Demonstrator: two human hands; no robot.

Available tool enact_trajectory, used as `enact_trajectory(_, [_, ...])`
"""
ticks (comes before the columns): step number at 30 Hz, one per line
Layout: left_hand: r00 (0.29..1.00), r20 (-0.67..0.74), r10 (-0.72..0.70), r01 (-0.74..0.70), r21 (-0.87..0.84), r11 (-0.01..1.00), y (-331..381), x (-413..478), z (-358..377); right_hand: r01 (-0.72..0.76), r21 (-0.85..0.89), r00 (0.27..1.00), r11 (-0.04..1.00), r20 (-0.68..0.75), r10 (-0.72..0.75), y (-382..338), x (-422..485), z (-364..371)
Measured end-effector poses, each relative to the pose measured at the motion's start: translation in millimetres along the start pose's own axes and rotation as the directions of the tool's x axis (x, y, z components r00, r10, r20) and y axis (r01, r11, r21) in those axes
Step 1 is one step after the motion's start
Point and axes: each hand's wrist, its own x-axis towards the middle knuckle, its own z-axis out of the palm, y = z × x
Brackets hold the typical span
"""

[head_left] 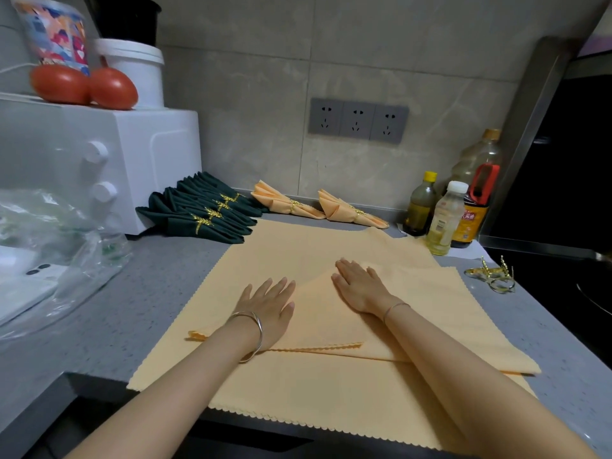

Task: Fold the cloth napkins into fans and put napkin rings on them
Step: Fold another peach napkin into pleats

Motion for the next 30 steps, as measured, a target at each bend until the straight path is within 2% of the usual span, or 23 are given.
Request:
enact_trajectory(3, [0.998,0.065,-0.023,0.025,-0.030,0.999,3,1,-6,-0.023,0.141,0.991,0.990,-0.128,0.041,14,1,-9])
enact_trajectory(5, [0.997,0.077,-0.028,0.031,-0.042,0.999,10,4,-10,-0.070,0.176,0.974,0.982,-0.202,0.106,30,1,-20])
enact_trajectory(11, [1.000,0.011,0.012,-0.011,-0.027,1.000,43,24,-6,-0.201,0.022,0.979,0.979,-0.002,0.201,73,6,-40])
enact_trajectory(19, [1.000,-0.013,-0.028,0.028,0.006,1.000,62,29,6,-0.221,-0.043,0.966,0.974,-0.144,0.213,83,18,-37])
enact_trajectory(22, [0.999,-0.027,-0.029,0.029,-0.003,1.000,62,29,7,-0.247,-0.071,0.964,0.966,-0.121,0.237,86,19,-45])
enact_trajectory(27, [1.000,-0.010,-0.018,0.018,-0.015,1.000,61,29,9,-0.292,-0.128,0.955,0.948,0.006,0.296,108,6,-61])
enact_trajectory(30, [1.000,-0.006,-0.010,0.010,-0.022,1.000,61,29,8,-0.321,-0.140,0.947,0.937,-0.045,0.318,129,-9,-74])
